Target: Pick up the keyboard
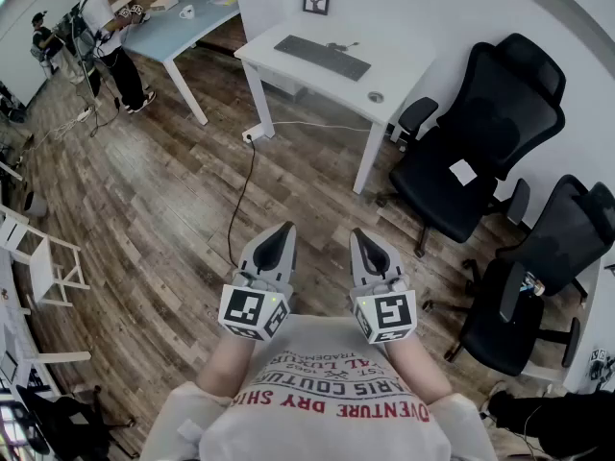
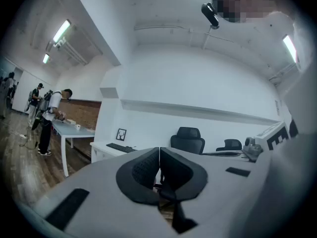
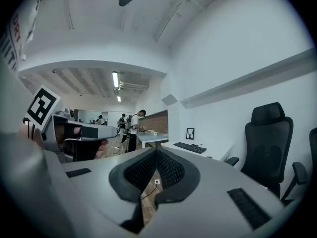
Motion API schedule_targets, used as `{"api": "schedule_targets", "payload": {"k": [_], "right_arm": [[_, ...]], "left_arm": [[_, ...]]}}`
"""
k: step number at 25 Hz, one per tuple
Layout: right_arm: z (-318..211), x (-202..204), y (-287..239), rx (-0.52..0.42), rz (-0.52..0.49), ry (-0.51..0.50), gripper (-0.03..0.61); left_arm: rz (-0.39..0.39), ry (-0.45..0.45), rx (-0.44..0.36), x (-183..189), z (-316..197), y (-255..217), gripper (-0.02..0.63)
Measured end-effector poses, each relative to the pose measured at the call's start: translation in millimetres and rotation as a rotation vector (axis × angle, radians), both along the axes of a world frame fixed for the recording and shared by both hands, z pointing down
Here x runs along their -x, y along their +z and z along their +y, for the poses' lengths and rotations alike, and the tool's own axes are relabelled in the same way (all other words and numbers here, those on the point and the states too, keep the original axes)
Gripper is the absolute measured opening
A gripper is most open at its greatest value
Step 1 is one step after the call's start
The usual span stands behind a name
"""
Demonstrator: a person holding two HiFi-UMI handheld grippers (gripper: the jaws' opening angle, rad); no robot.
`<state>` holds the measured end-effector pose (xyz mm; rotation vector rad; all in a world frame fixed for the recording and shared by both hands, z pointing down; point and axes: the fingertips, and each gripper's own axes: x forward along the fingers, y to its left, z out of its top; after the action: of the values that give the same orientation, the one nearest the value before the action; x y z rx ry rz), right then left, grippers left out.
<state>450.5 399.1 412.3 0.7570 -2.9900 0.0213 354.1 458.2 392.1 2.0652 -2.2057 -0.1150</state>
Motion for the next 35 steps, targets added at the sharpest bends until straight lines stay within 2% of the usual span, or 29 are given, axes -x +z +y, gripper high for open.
{"api": "schedule_targets", "payload": {"k": [6,11,18,23,27,35], "right_arm": [[0,-2,5,0.009,0.005,-0.002,0.025],[-5,-2,11,0.061,-0.013,0.001,0.025],[-3,23,20,0.079,-0.012,-0.052,0.025],[-14,59,27,0.092,0.012,-0.063,0.026],[-30,96,30,0.098,0.030,-0.039,0.025],[-66,204,26,0.067,0.095,0.033,0.025]], "left_arm": [[-0.003,0.002,0.010,-1,-1,1,0.026],[-0.012,0.003,0.032,-4,-3,9,0.026],[-0.037,-0.017,0.070,10,-2,17,0.026],[0.008,-0.024,0.050,48,-8,20,0.026],[0.016,-0.014,0.048,88,-23,20,0.026],[0.016,0.003,0.038,213,-58,10,0.026]]}}
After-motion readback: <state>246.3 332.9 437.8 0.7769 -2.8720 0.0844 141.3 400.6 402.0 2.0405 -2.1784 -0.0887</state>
